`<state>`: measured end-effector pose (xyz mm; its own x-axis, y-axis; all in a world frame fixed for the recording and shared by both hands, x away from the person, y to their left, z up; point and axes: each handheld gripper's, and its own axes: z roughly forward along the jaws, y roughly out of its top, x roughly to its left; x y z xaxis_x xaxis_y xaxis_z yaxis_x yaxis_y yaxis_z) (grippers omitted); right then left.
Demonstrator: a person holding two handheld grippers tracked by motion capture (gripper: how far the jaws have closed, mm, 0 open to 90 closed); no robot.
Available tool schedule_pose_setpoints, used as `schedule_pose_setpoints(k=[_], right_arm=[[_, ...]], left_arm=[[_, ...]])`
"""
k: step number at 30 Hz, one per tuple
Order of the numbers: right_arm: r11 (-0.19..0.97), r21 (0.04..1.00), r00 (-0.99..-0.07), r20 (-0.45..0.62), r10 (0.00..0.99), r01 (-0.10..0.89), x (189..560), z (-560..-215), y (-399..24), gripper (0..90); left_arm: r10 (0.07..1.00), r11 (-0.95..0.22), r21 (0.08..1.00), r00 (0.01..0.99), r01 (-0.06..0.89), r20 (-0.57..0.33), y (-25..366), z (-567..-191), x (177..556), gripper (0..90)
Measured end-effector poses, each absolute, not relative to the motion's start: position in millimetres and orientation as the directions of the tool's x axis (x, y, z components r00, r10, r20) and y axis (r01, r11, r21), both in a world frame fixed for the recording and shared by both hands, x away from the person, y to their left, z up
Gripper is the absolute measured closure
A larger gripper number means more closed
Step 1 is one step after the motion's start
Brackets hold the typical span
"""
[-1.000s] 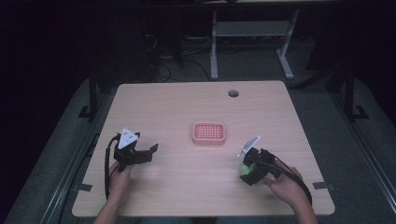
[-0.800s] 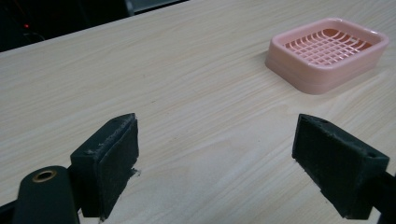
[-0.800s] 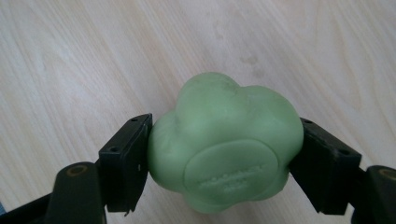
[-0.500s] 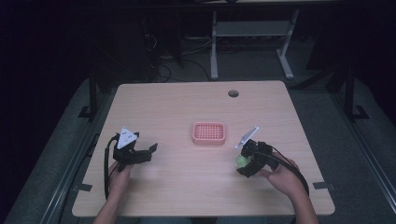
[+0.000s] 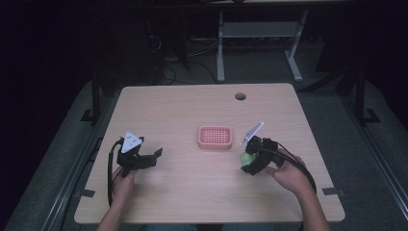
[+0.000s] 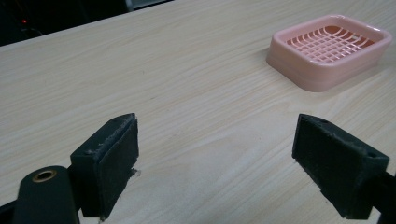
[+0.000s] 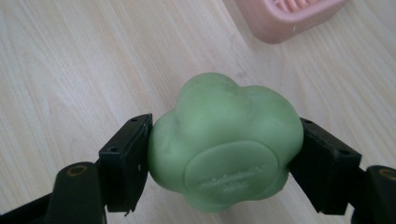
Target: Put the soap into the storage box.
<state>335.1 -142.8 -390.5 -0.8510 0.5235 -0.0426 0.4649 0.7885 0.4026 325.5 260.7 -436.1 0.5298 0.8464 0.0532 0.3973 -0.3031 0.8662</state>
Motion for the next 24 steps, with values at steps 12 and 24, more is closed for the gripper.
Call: schedule_pose_setpoints(k=[12,24], right_arm=[[0.798,0.416,-0.865,-0.054,0.5,0.435,348,-383,-129,25.7],[0.796,0.421,-0.865,-0.049,0.5,0.436,361,-379,-122,25.7]], left_arm=[[0.851,-0.298,0.867,0.522,0.399,0.053,263,-436,325,14.3],[0.848,-0.3,0.869,0.527,0.393,0.055,263,-435,325,14.3]])
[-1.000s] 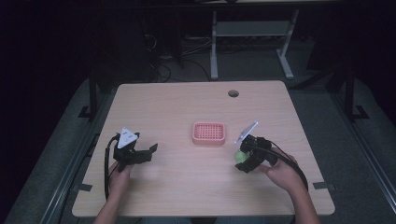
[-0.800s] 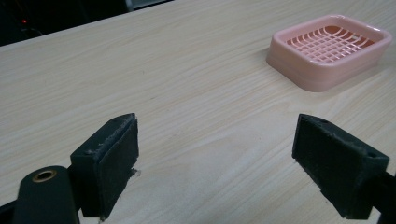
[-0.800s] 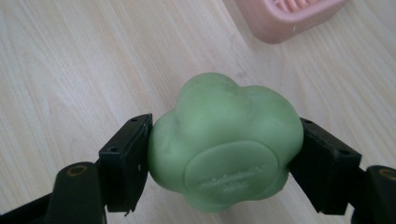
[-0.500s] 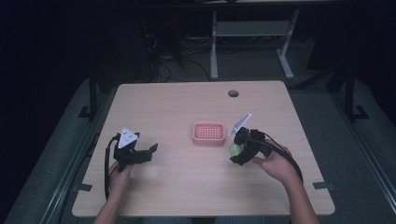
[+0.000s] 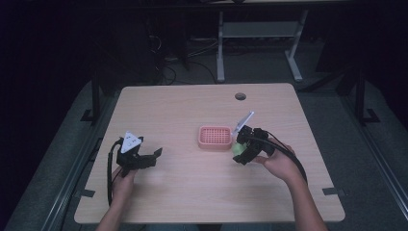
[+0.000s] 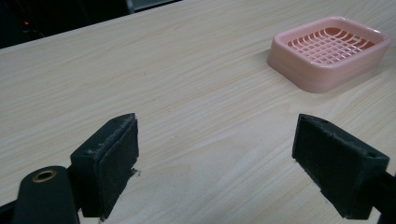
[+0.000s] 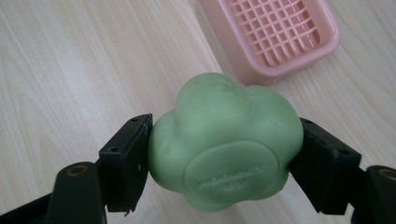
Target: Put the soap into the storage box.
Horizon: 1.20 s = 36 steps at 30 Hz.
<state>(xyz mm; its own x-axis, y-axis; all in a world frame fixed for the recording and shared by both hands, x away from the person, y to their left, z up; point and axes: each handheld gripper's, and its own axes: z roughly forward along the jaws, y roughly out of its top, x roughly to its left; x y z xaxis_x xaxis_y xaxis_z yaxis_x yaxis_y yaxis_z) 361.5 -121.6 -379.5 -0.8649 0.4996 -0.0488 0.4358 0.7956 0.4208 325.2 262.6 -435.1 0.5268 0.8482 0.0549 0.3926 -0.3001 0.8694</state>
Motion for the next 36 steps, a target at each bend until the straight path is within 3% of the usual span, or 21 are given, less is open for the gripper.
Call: schedule_pose_setpoints(k=[36], right_arm=[[0.808,0.418,-0.881,-0.033,0.472,0.417,409,-364,-80,25.7]], left_arm=[[0.851,-0.295,0.869,0.522,0.398,0.049,263,-435,325,14.3]])
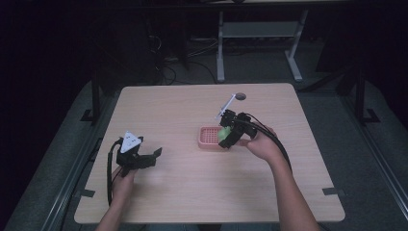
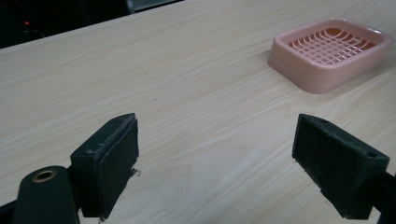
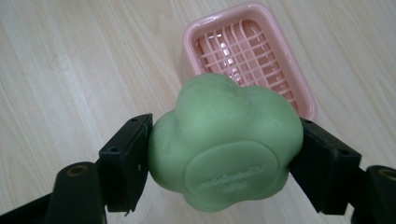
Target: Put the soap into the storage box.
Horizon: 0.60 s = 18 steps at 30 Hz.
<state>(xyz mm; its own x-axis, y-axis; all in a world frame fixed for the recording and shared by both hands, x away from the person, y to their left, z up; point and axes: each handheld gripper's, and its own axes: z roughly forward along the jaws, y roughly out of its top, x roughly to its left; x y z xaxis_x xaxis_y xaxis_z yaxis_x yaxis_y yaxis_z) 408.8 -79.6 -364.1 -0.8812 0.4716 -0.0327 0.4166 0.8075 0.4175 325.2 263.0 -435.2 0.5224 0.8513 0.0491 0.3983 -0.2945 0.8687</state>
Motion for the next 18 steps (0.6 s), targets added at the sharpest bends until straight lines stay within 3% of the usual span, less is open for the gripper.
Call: schedule_pose_setpoints(k=[18], right_arm=[[0.804,0.413,-0.879,-0.017,0.477,0.428,438,-363,-61,25.8]], left_arm=[[0.853,-0.287,0.871,0.52,0.399,0.043,266,-435,326,14.3]])
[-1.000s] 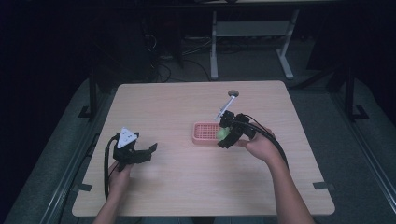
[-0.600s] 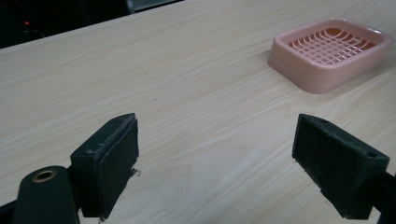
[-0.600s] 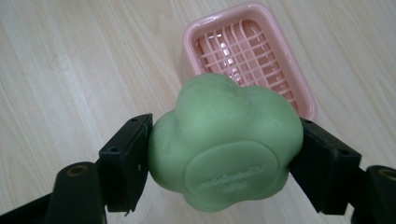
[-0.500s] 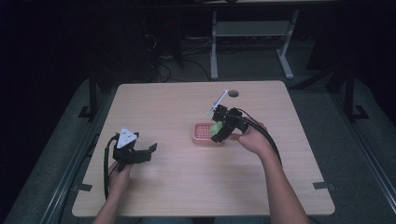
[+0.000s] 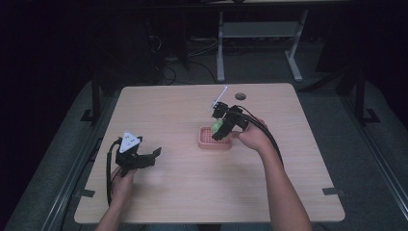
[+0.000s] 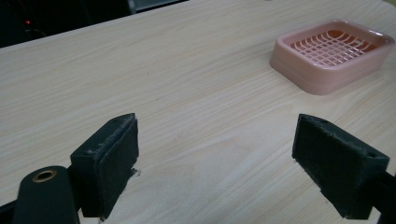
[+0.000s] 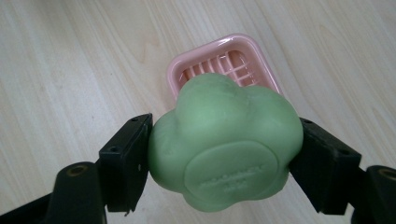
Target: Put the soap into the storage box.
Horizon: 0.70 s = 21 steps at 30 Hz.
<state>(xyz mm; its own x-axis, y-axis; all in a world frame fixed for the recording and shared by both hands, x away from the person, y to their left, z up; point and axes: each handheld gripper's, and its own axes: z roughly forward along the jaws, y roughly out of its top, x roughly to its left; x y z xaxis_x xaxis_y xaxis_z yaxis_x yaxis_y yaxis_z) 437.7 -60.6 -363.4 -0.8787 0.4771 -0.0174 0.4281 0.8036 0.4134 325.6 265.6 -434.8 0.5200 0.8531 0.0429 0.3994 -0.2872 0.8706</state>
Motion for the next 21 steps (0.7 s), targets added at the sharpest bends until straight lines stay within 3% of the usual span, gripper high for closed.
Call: schedule_pose_setpoints(k=[21], right_arm=[[0.804,0.319,-0.851,0.019,0.524,0.502,468,-398,-47,25.7]], left_arm=[[0.851,-0.291,0.87,0.523,0.397,0.046,265,-435,326,14.3]])
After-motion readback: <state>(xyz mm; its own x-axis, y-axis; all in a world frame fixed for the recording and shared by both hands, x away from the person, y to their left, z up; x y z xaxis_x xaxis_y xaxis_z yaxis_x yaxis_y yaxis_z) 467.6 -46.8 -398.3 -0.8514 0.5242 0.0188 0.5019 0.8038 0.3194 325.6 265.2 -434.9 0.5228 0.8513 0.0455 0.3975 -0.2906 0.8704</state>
